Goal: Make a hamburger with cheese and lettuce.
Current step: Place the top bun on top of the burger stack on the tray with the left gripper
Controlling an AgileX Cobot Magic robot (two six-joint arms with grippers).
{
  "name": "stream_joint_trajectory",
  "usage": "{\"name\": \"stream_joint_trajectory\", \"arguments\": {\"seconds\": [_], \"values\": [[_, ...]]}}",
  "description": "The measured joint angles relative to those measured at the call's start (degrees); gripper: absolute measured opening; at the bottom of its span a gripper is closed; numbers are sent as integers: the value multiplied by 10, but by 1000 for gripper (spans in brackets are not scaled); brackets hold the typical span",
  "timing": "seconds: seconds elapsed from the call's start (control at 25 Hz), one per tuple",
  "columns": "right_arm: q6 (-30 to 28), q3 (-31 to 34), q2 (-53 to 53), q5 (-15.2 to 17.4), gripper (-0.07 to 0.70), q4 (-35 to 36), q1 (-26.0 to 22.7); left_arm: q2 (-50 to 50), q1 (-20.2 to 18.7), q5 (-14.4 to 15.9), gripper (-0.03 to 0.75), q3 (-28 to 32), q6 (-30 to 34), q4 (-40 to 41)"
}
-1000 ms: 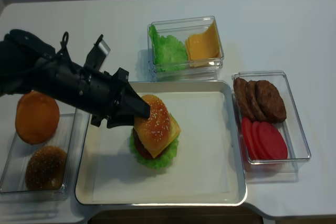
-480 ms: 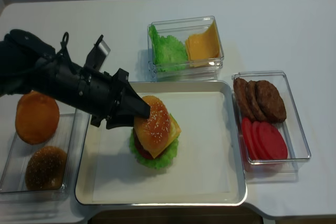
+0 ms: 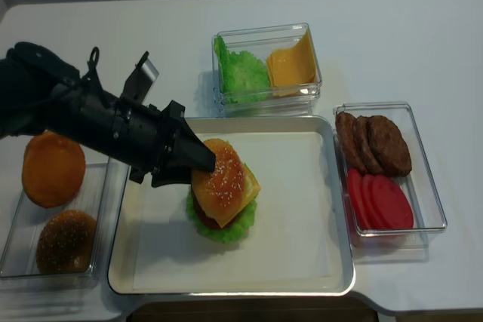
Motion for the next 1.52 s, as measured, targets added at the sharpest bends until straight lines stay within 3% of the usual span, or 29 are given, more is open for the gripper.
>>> {"name": "stream_joint_trajectory", "arguments": {"seconds": [0.24, 0.84, 1.52], "values": [[0, 0, 0, 0, 424, 0, 0, 0, 0, 0, 335, 0, -1, 1], [0, 0, 0, 0, 424, 0, 0, 0, 0, 0, 347, 0, -5, 11], [0, 0, 0, 0, 424, 0, 0, 0, 0, -21, 362, 0, -28, 46]]}}
